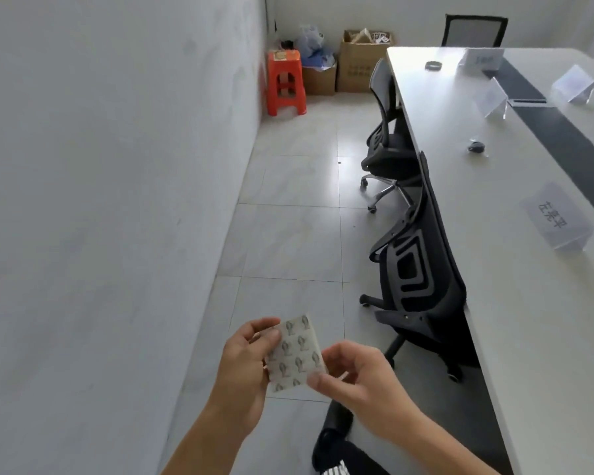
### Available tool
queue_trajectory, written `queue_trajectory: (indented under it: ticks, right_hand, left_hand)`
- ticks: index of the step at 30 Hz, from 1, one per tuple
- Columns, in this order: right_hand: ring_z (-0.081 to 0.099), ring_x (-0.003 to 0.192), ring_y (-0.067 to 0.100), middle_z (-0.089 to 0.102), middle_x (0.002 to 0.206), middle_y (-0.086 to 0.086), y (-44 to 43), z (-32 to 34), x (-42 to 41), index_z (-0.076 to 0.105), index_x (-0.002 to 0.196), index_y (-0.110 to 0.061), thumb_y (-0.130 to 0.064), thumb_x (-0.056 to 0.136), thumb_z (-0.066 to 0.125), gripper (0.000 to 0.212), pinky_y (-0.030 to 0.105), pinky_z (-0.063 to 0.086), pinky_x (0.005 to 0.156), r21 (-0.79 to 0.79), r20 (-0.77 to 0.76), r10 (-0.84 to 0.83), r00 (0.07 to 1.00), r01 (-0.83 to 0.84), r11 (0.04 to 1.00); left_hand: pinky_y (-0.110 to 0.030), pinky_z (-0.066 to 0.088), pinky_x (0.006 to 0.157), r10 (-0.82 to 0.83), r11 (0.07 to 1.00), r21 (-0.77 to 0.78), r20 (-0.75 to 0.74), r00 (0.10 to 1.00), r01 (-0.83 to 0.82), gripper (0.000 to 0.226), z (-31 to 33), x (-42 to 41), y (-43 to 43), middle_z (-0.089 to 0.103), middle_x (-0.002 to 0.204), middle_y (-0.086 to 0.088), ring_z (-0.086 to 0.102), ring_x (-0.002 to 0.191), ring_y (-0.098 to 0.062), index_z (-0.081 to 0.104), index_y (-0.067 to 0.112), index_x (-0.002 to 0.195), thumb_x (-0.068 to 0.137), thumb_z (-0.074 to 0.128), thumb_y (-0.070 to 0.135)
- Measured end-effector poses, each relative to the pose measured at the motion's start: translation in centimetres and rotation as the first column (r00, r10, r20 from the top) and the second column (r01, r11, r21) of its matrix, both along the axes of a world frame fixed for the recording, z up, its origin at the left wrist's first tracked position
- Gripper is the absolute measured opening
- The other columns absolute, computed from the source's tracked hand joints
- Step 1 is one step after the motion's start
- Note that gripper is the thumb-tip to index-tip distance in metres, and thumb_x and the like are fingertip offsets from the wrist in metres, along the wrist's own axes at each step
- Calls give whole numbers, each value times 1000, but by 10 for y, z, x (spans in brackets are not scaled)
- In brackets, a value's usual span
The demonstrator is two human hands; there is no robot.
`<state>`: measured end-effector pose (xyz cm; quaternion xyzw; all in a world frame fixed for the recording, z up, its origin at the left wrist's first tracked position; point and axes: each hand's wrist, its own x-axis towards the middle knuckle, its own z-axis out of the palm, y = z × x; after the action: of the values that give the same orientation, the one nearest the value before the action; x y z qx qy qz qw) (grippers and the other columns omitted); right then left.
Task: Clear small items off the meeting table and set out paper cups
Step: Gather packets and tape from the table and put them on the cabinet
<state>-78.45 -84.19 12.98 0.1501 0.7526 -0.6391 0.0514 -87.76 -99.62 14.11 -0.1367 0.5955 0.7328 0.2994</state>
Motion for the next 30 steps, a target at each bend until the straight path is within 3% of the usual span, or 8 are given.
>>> queue_trajectory:
  ticks: [3,6,11,15,19,25,30]
  right_hand:
    - [61,68,4,72,77,-2,18,-11,-46,74,91,-16,-33,76,80,23,18,47,61,-45,52,93,994,-91,995]
    - [67,72,8,76,86,7,57,-21,-101,73,92,-18,-30,86,72,13,21,50,64,-44,104,66,992,-62,997]
    - [71,74,10,78,84,0,133,-19,-193,72,95,-18,-24,92,65,11,24,51,61,-28,121,-118,986,122,992]
    - [72,74,10,78,84,-2,179,-19,-248,72,98,-17,-25,91,65,13,19,52,58,-28,111,-162,981,166,986]
    - [72,75,12,78,85,-1,217,-29,-297,72,99,-17,-25,90,66,14,25,53,63,-3,140,-222,965,225,974]
    - [72,76,6,77,85,-9,265,-51,-373,70,100,-23,-27,91,66,11,25,53,66,67,228,-281,932,273,960]
    - [72,80,7,77,88,-9,303,-30,-446,69,103,-27,-32,89,67,16,31,57,73,102,205,-372,905,358,928]
  left_hand:
    - [-28,50,52,67,979,-192,-18,998,-69,16,-12,-45,17,67,77,-3,64,68,-17,65,13,90,95,50,14]
    - [-16,43,39,74,940,-325,-112,991,-107,26,-15,-98,27,60,52,10,53,41,-1,66,12,80,96,52,25]
    - [-25,36,51,-163,883,-469,-259,952,24,31,-7,-187,39,44,43,11,40,39,-3,66,13,69,92,60,33]
    - [-19,34,45,-230,880,-465,-235,944,98,32,-15,-232,58,38,43,9,35,39,-6,61,13,65,90,63,33]
    - [-14,35,40,-246,894,-419,-156,957,161,28,-28,-292,79,39,45,7,37,40,-6,59,8,69,89,64,27]
    - [-27,42,54,-252,900,-387,-82,964,202,26,-44,-430,113,54,64,-9,50,56,-18,65,0,77,89,65,23]
    - [-23,40,47,-340,874,-413,-148,929,254,24,-30,-559,168,51,49,3,46,40,-7,67,4,75,89,64,23]
